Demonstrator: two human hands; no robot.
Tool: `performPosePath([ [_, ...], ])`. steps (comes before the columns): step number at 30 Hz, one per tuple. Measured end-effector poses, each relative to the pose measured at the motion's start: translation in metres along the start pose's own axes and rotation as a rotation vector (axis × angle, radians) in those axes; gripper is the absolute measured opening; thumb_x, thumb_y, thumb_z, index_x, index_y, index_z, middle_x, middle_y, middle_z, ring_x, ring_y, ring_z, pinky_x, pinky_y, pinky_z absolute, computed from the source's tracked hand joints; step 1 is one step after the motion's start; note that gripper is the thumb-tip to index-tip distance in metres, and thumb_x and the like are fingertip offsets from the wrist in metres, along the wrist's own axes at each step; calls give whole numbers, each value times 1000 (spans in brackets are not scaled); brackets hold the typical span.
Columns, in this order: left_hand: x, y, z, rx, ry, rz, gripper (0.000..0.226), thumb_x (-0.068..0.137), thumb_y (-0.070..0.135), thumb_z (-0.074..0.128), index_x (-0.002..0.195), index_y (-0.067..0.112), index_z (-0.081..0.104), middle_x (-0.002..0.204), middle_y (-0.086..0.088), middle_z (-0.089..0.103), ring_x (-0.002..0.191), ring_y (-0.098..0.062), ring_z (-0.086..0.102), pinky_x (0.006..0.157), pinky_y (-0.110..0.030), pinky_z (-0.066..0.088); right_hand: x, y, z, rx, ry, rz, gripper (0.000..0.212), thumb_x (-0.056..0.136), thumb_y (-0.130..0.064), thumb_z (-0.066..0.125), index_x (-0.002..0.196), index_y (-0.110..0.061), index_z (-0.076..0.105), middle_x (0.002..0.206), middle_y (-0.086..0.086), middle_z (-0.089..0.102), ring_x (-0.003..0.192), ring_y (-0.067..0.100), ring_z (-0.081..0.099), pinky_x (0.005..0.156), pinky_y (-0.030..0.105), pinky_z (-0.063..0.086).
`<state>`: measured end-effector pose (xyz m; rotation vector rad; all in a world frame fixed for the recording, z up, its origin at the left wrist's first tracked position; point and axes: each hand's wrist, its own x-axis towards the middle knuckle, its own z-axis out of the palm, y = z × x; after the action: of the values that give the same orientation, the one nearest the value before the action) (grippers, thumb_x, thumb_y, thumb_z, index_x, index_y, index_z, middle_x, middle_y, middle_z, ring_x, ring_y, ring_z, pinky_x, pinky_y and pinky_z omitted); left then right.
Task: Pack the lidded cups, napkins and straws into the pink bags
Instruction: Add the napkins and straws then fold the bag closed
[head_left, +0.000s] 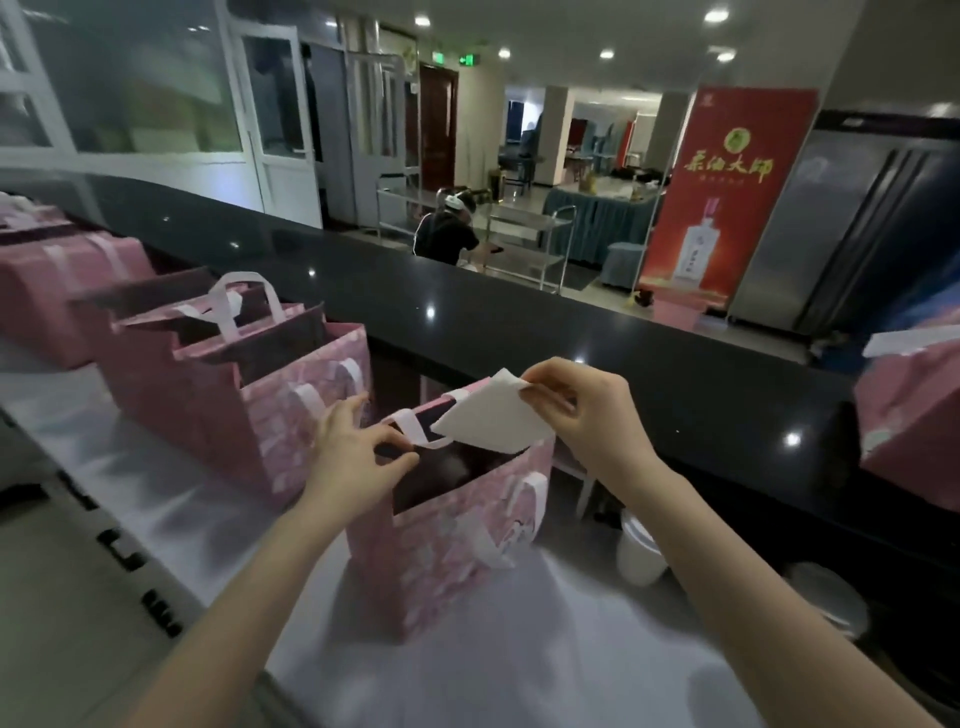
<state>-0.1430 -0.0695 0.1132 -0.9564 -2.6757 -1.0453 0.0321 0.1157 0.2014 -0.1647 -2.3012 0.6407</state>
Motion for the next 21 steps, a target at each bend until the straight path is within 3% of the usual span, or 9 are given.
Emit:
performPosePath([
  [4,13,-14,5,-7,-155,-21,31,81,33,74,112,33,70,156,-8,22,144,-31,13,118,-46,18,17,-2,24,-72,-121,16,13,86,-8,68,97,-16,70,92,-2,69,88,11,64,81,28,53],
  [9,16,-23,-4,-96,-311,12,82,71,29,73,145,30,39,153,1,15,141,-27,18,115,-44,29,17,3,42,-206,-336,53,13,87,-11,65,97,-18,71,95,-5,69,89,11,63,82,33,52],
  [15,10,-23,-14,-32,-419,184,105,58,36,72,152,26,25,149,10,17,135,-18,21,112,-38,31,20,-1,71,-341,-655,59,16,92,-20,59,105,-21,68,104,-5,69,96,13,62,86,29,50],
  [17,8,-23,-14,-45,-419,219,106,59,34,73,152,28,22,147,15,16,134,-14,18,112,-36,32,21,0,85,-386,-752,83,18,92,-19,58,106,-23,67,105,-3,69,95,16,62,85,33,51],
  [21,10,-24,-12,-110,-394,205,106,64,29,74,150,41,14,144,21,14,130,-10,16,106,-27,30,24,11,108,-472,-804,132,27,92,-15,56,116,-25,64,112,-2,67,98,19,62,87,36,50],
])
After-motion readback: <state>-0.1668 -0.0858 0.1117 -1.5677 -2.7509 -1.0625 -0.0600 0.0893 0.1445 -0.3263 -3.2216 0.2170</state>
